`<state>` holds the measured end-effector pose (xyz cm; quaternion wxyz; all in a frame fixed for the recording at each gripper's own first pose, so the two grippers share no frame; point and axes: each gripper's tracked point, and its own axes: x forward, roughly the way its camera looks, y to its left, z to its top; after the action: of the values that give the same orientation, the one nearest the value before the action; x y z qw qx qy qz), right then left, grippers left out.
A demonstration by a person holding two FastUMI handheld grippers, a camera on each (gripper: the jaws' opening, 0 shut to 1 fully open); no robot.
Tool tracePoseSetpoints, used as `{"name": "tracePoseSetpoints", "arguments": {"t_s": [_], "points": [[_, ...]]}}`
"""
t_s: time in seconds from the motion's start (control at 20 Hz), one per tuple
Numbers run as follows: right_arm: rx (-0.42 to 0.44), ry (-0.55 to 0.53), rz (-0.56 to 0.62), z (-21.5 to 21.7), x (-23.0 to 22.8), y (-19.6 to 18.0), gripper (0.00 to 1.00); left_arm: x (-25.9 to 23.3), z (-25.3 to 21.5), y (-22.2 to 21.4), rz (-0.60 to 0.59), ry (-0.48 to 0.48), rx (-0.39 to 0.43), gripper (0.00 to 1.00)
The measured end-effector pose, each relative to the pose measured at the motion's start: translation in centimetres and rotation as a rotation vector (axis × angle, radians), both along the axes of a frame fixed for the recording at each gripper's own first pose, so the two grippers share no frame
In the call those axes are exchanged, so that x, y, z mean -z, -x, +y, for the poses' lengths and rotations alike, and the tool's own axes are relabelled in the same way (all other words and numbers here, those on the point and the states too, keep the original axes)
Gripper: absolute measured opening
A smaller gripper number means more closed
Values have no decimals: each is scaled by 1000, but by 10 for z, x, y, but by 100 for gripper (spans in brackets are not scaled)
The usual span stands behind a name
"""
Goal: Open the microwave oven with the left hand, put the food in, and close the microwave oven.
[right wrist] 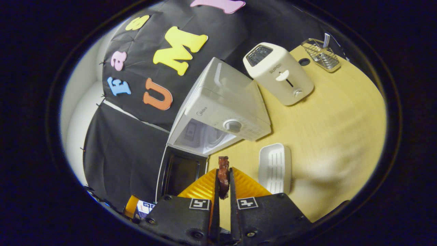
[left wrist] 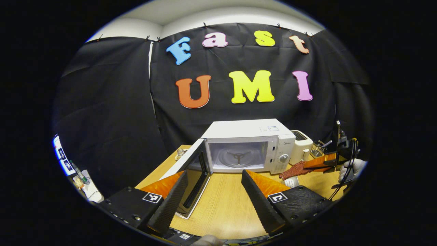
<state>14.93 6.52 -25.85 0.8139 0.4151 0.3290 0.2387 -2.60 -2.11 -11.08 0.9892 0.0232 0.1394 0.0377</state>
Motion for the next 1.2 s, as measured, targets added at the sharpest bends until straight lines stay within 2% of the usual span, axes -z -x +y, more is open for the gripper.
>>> {"name": "tracePoseSetpoints", "arguments": {"t_s": [0.05, 0.1, 0.15, 0.2, 0.3, 0.55, 0.75, 0.9, 1.2], "points": [[29, -10, -16, 15, -4, -4, 14, 3, 2, -1, 4, -2, 27, 97], [47, -27, -34, 32, -9, -8, 4, 6, 3, -3, 8, -4, 56, 97], [73, -43, -68, 48, -14, -13, 4, 11, 5, -4, 17, -2, 87, 97], [103, -51, -96, 65, -15, -21, 13, 17, 6, -3, 24, 3, 121, 97], [169, -69, -141, 96, -13, -38, 12, 28, 15, -3, 36, 4, 178, 97], [352, -113, -195, 164, 2, -91, 12, 55, 45, 3, 45, -70, 272, 96], [490, -131, -228, 204, 11, -136, 11, 69, 63, 8, 32, -52, 290, 96], [577, -135, -227, 217, 20, -158, 11, 80, 72, 9, 45, -27, 289, 97], [669, -161, -193, 234, 38, -202, 11, 75, 84, 3, 28, -25, 293, 95]]}}
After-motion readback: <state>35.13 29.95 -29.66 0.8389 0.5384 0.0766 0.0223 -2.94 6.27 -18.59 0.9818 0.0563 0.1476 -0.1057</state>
